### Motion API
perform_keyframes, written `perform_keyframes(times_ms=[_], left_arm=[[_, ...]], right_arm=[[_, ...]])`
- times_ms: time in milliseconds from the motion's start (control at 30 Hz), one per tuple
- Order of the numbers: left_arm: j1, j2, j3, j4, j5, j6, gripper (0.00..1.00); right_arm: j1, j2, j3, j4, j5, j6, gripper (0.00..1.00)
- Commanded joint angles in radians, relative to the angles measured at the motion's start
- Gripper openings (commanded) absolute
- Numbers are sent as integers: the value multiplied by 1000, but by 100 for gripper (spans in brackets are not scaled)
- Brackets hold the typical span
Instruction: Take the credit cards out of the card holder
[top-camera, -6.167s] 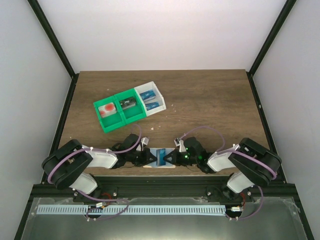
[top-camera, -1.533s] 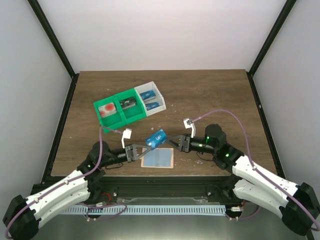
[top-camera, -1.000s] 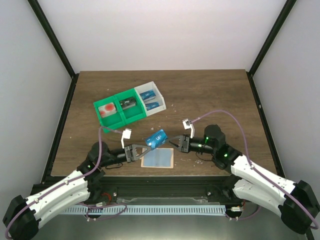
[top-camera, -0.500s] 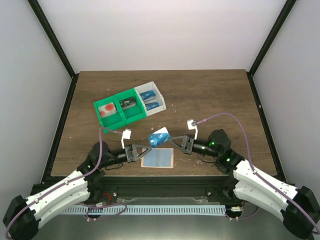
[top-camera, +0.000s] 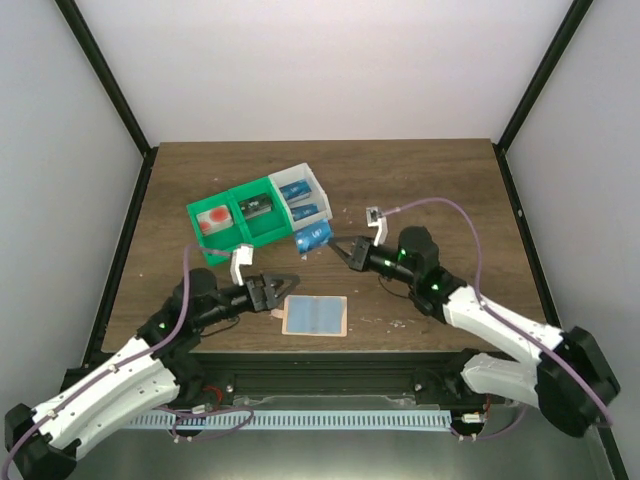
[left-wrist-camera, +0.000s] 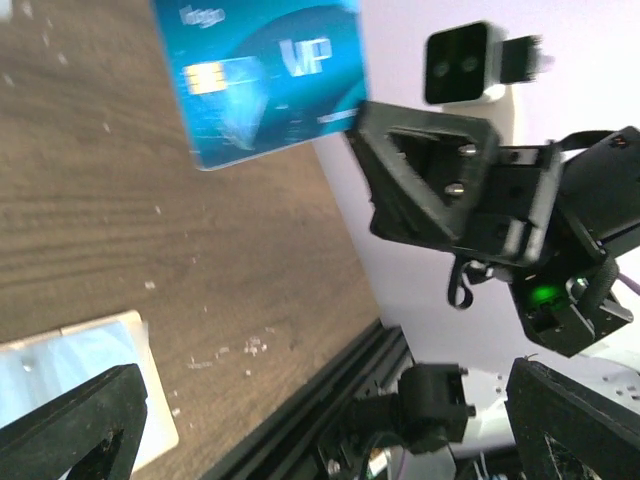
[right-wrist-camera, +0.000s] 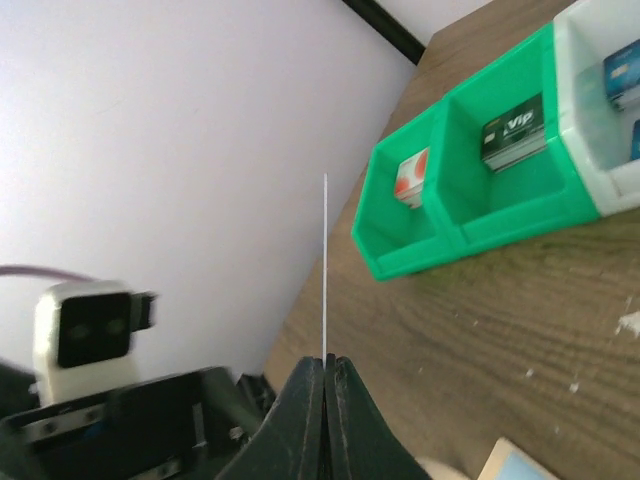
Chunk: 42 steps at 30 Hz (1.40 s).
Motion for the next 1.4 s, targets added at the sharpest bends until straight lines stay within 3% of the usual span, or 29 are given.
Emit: perform_keyframes(times_ms=[0,333,767,1067,1367], left_arm=[[3,-44,114,-211,-146,125,100],[3,-97,266,-453,-369,300,100],[2,-171,240,-446,-383,325,100],[3,-214,235,-436,-370,338,100],[3,-231,227,-427,-370,338,100]], right_arm=[[-36,137,127,31,41,-62,0],[-122,527,400,5,104,-153,0],[-180,921,770,-153,107,-199,0],[-189,1109,991,-220,40,-169,0],[-188,1201,1092,-249,-7,-154,0]])
